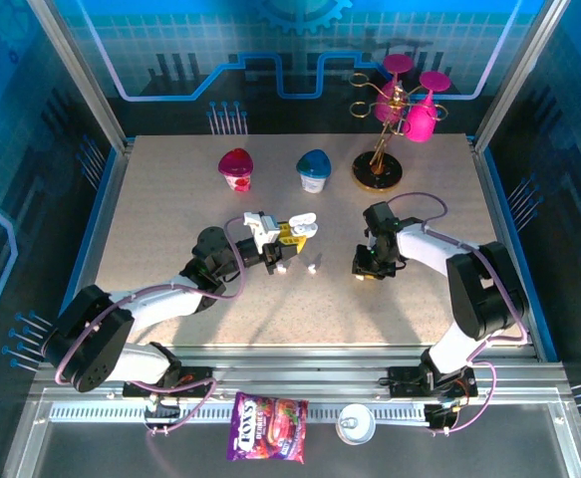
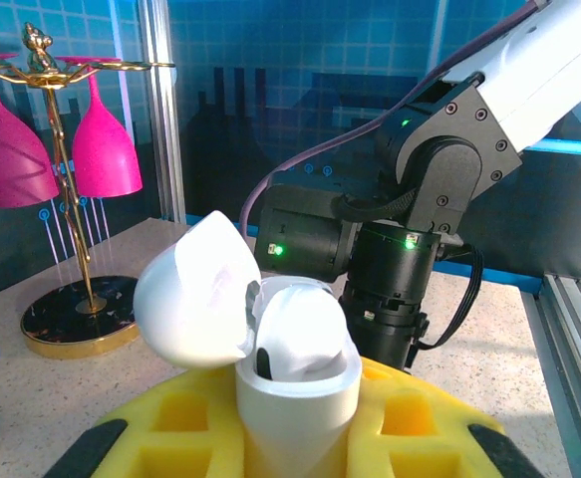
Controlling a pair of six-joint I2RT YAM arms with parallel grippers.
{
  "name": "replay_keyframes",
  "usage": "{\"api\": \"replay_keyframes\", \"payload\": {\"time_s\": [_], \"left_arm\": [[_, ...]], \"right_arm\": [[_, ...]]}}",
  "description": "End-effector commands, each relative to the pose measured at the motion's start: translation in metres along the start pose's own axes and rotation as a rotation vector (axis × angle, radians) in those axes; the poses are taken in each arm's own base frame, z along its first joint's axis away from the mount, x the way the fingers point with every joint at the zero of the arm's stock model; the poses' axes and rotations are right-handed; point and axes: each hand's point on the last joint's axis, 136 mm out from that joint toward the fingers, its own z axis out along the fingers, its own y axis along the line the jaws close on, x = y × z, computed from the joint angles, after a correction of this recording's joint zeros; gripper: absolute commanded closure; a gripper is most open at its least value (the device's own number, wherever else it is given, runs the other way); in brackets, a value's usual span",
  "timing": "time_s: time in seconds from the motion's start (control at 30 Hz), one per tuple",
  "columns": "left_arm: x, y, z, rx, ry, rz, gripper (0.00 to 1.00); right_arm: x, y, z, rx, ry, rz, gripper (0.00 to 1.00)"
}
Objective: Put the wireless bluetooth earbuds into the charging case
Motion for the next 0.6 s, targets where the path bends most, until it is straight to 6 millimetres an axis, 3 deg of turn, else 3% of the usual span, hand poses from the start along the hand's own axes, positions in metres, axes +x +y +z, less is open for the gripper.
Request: {"api": "replay_keyframes", "payload": {"time_s": [0.0,0.37,0.57], "left_arm": [[-0.007,-0.005,-0.004,0.016,-0.023,0.034,0.99],[-0.004,-0.005,-0.005,0.013,-0.018,0.031,0.99],[-0.003,-0.004,-0.005,0.009,-0.019,0.034,0.99]], "right_arm": [[-0.001,0.001,0.004,0.022,0.009,-0.008,0.76],[-0.001,0.001,-0.001,0.058,-0.004,-0.035,0.85],[-0.001,-0.005,-0.016,0.209,-0.032,-0.110,0.85]]}}
